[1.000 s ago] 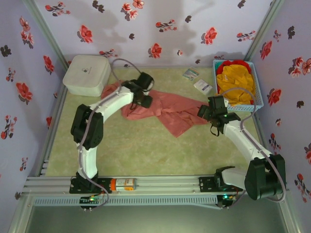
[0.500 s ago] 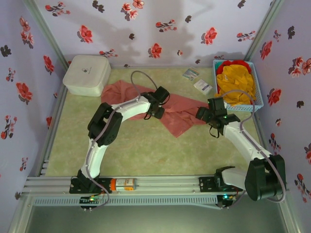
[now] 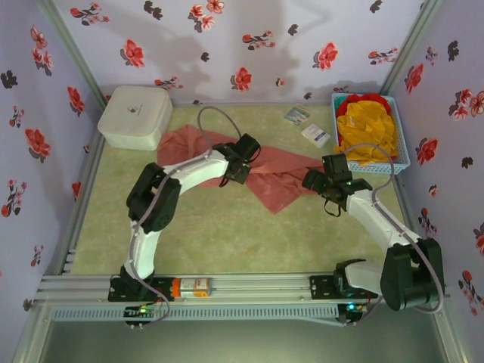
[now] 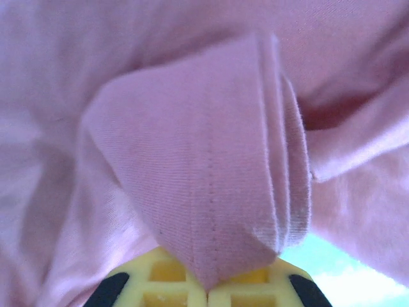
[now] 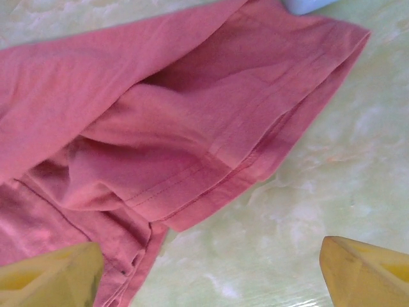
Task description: Fold and stack the t-shirts
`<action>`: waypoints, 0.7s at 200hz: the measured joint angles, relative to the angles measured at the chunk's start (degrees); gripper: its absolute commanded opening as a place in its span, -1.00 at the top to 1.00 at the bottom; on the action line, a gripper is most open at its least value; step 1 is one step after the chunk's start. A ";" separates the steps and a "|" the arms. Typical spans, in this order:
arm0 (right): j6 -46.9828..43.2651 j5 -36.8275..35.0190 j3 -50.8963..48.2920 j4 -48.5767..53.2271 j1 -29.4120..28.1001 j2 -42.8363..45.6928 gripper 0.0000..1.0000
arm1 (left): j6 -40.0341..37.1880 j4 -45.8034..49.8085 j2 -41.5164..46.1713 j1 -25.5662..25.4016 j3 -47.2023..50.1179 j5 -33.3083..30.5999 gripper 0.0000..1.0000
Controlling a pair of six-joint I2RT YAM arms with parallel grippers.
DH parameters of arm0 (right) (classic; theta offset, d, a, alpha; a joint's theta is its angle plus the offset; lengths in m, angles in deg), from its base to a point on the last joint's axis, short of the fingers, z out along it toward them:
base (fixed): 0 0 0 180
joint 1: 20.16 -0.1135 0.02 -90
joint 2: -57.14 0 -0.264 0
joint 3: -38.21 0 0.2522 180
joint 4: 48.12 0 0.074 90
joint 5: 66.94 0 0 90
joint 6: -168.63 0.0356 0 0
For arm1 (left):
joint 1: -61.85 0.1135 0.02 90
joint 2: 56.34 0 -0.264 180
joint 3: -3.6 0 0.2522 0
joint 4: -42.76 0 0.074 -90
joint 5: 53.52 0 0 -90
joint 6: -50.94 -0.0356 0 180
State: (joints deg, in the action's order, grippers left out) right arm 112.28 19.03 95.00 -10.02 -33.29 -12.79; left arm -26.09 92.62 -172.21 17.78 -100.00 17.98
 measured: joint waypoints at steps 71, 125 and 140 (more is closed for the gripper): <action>-0.07 -2.71 4.70 0.81 0.74 -6.01 -0.75 | -3.54 7.06 24.04 -0.02 10.93 -2.91 1.00; -0.02 -2.67 7.61 1.88 4.31 -14.01 -0.69 | -0.90 12.63 36.15 -0.02 25.77 -5.38 0.96; 0.37 -0.90 7.58 2.60 4.31 -15.47 -0.65 | 0.55 12.87 37.13 -0.07 28.63 -5.57 0.97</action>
State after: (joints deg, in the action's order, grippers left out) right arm 112.65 18.13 102.58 -7.42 -28.98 -28.27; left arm -25.54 105.49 -135.08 17.71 -71.37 12.41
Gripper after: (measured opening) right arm 0.840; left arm 0.044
